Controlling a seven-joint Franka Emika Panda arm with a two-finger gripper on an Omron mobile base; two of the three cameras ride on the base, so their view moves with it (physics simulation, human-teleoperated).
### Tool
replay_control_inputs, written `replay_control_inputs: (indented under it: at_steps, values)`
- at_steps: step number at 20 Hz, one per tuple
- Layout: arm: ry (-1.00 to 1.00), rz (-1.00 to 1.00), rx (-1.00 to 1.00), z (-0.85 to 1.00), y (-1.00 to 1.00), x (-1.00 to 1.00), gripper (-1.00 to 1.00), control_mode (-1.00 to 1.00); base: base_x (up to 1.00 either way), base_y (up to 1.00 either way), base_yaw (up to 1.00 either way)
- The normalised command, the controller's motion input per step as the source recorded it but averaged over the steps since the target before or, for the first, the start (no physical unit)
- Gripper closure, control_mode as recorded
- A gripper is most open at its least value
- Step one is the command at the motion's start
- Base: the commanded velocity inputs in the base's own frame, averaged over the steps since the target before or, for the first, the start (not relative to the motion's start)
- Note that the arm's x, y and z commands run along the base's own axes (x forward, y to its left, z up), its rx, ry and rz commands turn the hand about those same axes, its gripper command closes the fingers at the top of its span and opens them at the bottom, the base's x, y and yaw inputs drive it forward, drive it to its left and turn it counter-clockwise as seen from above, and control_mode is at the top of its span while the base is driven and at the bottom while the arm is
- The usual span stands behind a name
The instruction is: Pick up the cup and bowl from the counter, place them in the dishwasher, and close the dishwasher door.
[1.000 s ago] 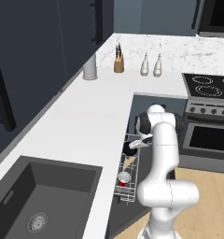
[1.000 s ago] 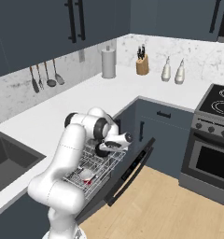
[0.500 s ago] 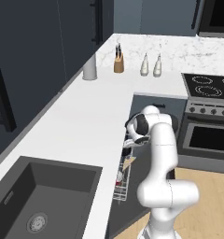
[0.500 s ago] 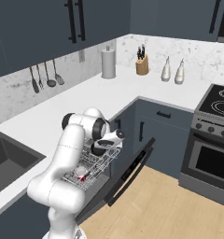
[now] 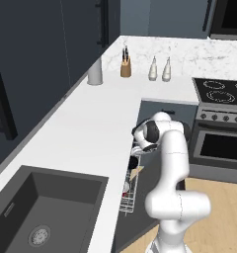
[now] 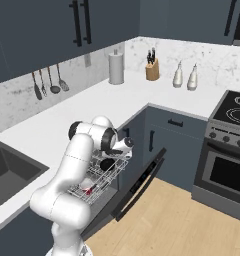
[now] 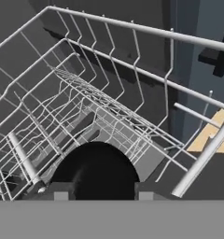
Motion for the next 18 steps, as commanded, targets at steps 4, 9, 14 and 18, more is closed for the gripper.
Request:
replay_control_inputs:
  at_steps: [4, 9, 14, 18]
  values:
    - [-0.02, -0.01, 0.0, -0.09, -0.15, -0.31, -1.0, -1.0, 0.0, 0.0, 0.0]
    - [0.0, -0.07, 0.0, 0.65, -0.36, -0.78, -1.0, -1.0, 0.0, 0.0, 0.0]
    - [0.0, -0.09, 0.0, 0.62, -0.41, -0.99, -1.0, -1.0, 0.0, 0.0, 0.0]
    - [-0.01, -0.07, 0.0, 0.67, -0.38, -0.8, -1.0, -1.0, 0.0, 0.0, 0.0]
